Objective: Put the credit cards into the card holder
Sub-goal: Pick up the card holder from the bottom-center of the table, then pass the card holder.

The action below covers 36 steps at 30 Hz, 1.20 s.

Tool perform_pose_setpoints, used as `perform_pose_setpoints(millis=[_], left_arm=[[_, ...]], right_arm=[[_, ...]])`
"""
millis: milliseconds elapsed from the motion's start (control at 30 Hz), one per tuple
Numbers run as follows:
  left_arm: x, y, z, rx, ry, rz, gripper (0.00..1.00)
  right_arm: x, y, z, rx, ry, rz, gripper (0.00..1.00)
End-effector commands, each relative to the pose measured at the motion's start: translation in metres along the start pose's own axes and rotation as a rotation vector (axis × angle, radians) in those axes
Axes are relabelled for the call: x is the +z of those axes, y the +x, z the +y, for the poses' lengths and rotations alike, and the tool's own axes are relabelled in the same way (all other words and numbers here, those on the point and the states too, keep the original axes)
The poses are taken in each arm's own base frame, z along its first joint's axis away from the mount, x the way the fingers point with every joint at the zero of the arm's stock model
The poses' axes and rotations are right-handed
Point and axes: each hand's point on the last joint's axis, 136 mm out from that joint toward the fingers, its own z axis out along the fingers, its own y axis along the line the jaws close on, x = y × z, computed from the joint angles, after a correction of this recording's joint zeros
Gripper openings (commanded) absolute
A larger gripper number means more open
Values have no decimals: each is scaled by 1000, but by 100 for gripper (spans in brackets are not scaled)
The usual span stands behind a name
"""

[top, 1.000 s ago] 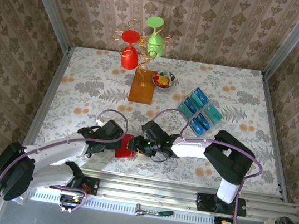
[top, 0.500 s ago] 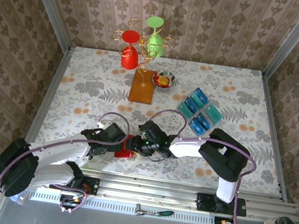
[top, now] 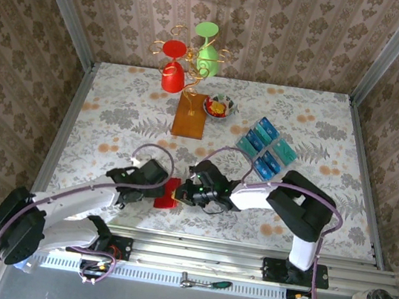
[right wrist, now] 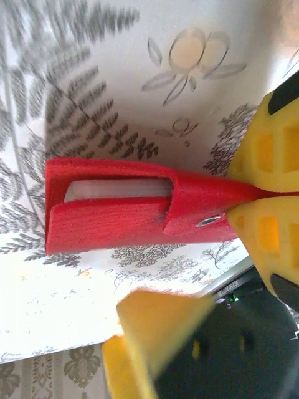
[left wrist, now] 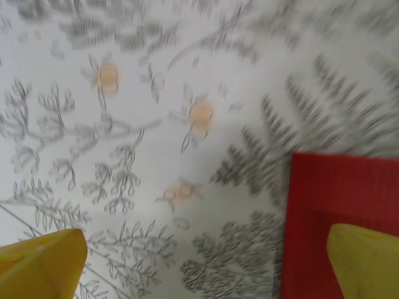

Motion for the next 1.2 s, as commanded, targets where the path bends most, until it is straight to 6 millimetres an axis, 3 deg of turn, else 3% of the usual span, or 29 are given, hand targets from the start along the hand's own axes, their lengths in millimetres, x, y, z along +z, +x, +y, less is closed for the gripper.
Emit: perform_pose_setpoints(millis=[0,200,367,600,1167], left_arm=[[-30,-55,-16,-12,102,-98,100],[-65,-128,-65,-90,465,-180,100],[-84,-159,-110,-135,722,-202,100],[-84,-173,-140,-240,909,-210,100],[-87,-173,-158,-254,1033,-199,80]], right_arm=[[-41,-25,23,-70,-44,-73,0],[-106,-66,30,-103,-87,-176,0],[-142,-86,47,-112,-184,-205,0],[-160,-93,67,-107,-266,-216,0],[-170,-101,98,-86,-400,-224,0]])
